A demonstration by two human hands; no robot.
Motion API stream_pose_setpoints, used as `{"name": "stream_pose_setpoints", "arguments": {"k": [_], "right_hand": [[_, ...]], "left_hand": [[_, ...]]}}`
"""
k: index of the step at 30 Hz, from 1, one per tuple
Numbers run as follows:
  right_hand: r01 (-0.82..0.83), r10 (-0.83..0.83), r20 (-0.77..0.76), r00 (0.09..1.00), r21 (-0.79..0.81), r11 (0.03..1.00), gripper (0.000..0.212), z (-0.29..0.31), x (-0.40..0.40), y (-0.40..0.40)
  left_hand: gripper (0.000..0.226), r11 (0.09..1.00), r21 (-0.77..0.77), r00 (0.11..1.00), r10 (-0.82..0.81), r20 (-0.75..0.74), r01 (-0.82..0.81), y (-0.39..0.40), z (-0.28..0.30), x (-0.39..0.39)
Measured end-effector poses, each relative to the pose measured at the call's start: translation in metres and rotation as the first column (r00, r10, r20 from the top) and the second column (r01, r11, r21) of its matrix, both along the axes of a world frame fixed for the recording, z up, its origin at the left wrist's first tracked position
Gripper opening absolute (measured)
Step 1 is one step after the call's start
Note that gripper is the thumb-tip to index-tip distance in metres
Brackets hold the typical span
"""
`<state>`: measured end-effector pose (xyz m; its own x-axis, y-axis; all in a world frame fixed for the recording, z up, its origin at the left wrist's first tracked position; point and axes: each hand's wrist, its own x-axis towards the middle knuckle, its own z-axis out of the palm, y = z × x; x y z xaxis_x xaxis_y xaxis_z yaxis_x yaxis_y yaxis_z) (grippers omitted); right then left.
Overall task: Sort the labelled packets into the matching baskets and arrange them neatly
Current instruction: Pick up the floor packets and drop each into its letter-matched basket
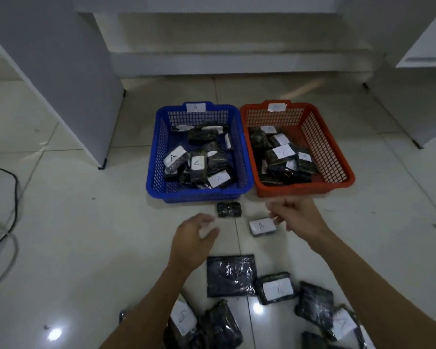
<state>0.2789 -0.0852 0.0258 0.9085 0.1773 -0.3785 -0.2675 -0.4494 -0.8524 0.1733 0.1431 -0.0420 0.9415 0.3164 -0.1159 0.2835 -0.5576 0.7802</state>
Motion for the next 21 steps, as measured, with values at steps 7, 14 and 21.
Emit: {"name": "stream_pose_setpoints", "arguments": {"k": [7,14,21], "right_hand": [[-0.120,0.170,0.125,0.978,-0.333,0.935,0.034,-0.079,-0.017,-0.022],[-0.310,0.365,0.048,0.930,-0.433,0.846,0.039,-0.092,-0.007,-0.017],[0.010,0.004,-0.112,0.994,0.122,0.992,0.023,-0.083,-0.016,-0.028]], "left_hand": [[0.065,0.775,0.533,0.941,-0.285,-0.182,0.338,-0.037,-0.012,0.058],[0.052,0.909,0.384,0.983,-0.114,-0.143,0.161,-0.045,-0.025,0.051],[0.022,0.614,-0.738,0.960,0.176,-0.218,-0.280,-0.046,-0.002,0.022]]}}
